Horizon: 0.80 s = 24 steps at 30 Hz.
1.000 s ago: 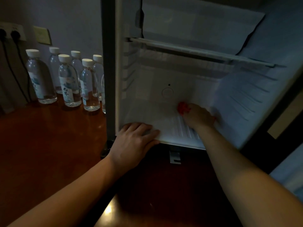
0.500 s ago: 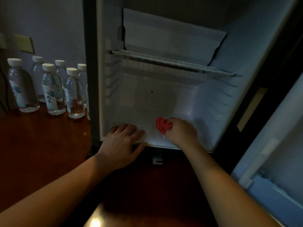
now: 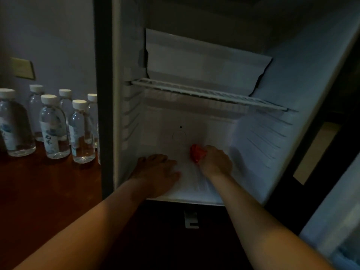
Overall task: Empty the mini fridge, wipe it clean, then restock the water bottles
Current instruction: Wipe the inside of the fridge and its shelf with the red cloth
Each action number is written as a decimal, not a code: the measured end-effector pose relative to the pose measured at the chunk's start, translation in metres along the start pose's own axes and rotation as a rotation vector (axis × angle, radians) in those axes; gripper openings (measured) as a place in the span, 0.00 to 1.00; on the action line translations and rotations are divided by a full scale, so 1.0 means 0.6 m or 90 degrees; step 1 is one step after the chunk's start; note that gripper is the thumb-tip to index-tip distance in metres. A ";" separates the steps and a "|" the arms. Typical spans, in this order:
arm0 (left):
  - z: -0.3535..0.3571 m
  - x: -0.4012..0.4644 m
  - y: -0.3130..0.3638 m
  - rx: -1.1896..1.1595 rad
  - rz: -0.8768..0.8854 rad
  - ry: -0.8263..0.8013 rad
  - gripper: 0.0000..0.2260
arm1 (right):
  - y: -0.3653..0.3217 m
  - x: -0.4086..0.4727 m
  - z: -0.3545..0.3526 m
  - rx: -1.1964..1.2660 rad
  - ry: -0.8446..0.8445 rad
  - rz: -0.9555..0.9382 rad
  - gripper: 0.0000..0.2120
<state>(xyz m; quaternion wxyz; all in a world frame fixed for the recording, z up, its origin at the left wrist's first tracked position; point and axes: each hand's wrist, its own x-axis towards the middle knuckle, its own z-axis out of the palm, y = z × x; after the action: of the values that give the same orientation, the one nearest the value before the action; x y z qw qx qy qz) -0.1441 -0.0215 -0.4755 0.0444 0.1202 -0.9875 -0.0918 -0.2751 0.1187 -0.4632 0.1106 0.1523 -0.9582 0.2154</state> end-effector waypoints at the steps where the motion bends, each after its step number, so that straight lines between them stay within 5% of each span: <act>1: 0.000 0.000 0.001 -0.004 0.001 -0.002 0.25 | -0.004 0.006 -0.005 0.036 0.029 0.025 0.16; 8: -0.005 -0.005 0.005 -0.028 0.005 0.011 0.24 | -0.022 0.072 -0.047 0.428 0.292 0.287 0.24; 13: -0.008 -0.005 0.004 -0.034 0.010 0.014 0.24 | -0.044 0.088 -0.054 0.478 0.470 0.301 0.18; 15: -0.006 -0.005 0.003 -0.046 0.011 0.023 0.23 | -0.054 0.086 -0.037 0.472 0.469 0.261 0.13; 24: 0.008 0.006 -0.004 -0.031 0.014 0.025 0.25 | -0.060 0.100 -0.016 0.377 0.395 0.244 0.22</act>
<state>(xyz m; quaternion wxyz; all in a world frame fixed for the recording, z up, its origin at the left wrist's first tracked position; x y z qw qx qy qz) -0.1479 -0.0239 -0.4806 0.0673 0.1100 -0.9852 -0.1128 -0.3173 0.0770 -0.4243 0.3019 -0.0741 -0.7879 0.5315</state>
